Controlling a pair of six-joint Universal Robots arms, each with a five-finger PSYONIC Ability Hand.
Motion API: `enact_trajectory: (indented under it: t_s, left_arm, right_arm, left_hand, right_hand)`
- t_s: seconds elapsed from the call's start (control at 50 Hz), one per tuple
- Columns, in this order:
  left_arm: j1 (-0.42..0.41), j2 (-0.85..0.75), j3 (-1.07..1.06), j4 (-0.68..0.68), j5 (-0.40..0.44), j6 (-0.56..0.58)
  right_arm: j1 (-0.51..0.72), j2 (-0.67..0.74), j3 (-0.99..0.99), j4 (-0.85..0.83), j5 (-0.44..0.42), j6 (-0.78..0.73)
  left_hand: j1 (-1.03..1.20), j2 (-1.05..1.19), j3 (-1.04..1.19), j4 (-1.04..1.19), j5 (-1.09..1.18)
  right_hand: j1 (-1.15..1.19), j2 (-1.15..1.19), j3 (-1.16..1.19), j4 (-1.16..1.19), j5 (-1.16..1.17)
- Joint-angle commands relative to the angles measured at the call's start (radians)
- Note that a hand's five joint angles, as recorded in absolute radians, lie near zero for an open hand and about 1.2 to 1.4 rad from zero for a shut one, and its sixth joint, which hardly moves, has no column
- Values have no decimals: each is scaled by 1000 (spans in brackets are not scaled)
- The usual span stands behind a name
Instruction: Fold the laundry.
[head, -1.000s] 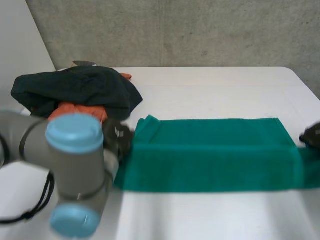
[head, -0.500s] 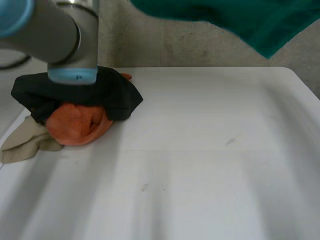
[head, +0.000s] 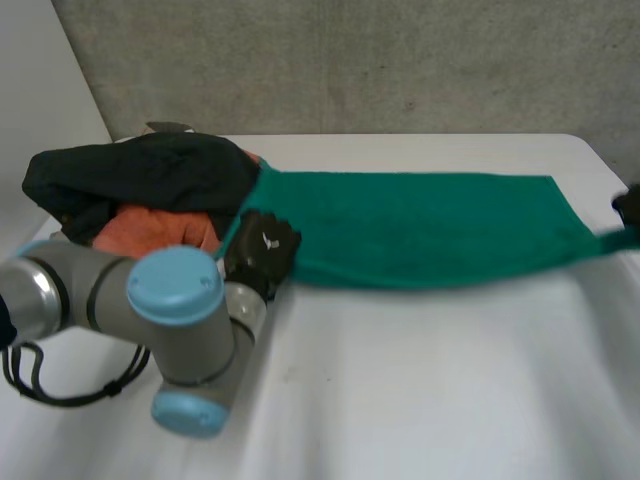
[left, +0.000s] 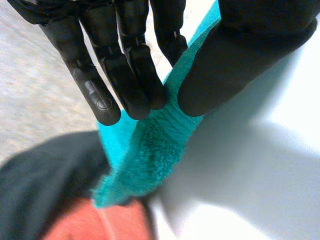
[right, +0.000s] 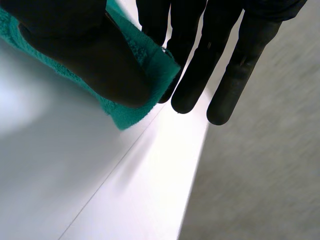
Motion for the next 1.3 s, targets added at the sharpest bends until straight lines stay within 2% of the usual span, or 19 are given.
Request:
enact_trajectory:
  t_s: [0.02,0.12,0.2,0.22,0.3,0.44,0.52,0.58,0.76,0.92,1.0,1.02,1.04,1.06,1.08,1.1,1.12,1.18,1.3]
  left_arm:
    - [-50,144,-180,-44,-91,7]
    - [-90,281,-272,-189,-144,11]
    - [-144,362,-298,-412,-147,-5]
    - [-170,378,-296,-494,-144,-27]
    - [-208,375,-267,-591,-136,-125]
    - [-185,205,-71,-507,-144,-157]
    - [-94,67,128,-457,-144,-150]
    - [-64,-16,249,-432,-144,-136]
    - [-15,-277,622,-254,-137,51]
    - [-10,-443,771,-93,-130,244]
    - [-9,-493,808,-79,-102,255]
    - [-9,-500,811,-79,-96,255]
    - [-9,-501,814,-78,-91,255]
    - [-9,-501,811,-78,-87,251]
    - [-9,-497,807,-76,-87,249]
    - [-9,-494,802,-76,-87,246]
    - [-9,-489,799,-78,-85,245]
    - [-17,-443,762,-76,-81,225]
    - [-32,-301,656,-76,-78,125]
  right_arm:
    - [-112,-63,145,228,-45,-232]
    - [-212,-180,280,389,-54,-425]
    - [-244,-229,334,489,-60,-519]
    - [-249,-240,340,501,-62,-528]
    - [-253,-271,346,512,-60,-534]
    - [-197,-254,280,331,-66,-441]
    - [-129,-151,190,207,-66,-341]
    - [-70,-75,107,123,-58,-286]
    - [44,154,-70,-173,-14,-266]
    - [100,325,-195,-404,30,-268]
    - [112,381,-251,-436,50,-263]
    - [115,391,-257,-438,58,-263]
    - [119,398,-263,-438,69,-263]
    - [127,403,-267,-438,92,-260]
    - [133,406,-268,-438,106,-257]
    - [139,403,-266,-435,125,-252]
    - [142,398,-264,-430,138,-245]
    - [150,352,-222,-415,175,-191]
    - [136,172,-79,-283,124,-51]
  left_hand:
    - [240,196,202,194,206]
    - [240,196,202,194,206]
    - [240,196,202,194,206]
    - [240,196,202,194,206]
    - [240,196,202,194,206]
    - [240,196,202,194,206]
    - [240,196,202,194,206]
    - [240,196,202,194,206]
    - [240,196,202,194,206]
    - [240,196,202,194,206]
    - [240,196,202,194,206]
    - [240,196,202,194,206]
    - [240,196,202,194,206]
    - [-361,-405,-399,-407,-395]
    - [-818,-862,-856,-864,-852]
    - [-982,-1026,-1020,-1028,-1016]
    - [-898,-941,-935,-943,-932]
    - [-982,-1026,-1020,-1028,-1016]
    - [-982,-1026,-1020,-1028,-1016]
  right_hand:
    - [222,209,197,196,192]
    - [222,209,197,196,192]
    - [222,209,197,196,192]
    - [222,209,197,196,192]
    - [222,209,197,196,192]
    - [222,209,197,196,192]
    - [222,209,197,196,192]
    - [222,209,197,196,192]
    - [222,209,197,196,192]
    - [222,209,197,196,192]
    - [222,209,197,196,192]
    - [162,149,137,136,132]
    - [-254,-267,-279,-280,-284]
    - [-991,-1004,-1016,-1017,-1021]
    - [-1000,-1013,-1024,-1026,-1030]
    - [-1000,-1013,-1024,-1026,-1030]
    - [-1000,-1013,-1024,-1026,-1030]
    - [-1000,-1013,-1024,-1026,-1030]
    - [-1000,-1013,-1024,-1026,-1030]
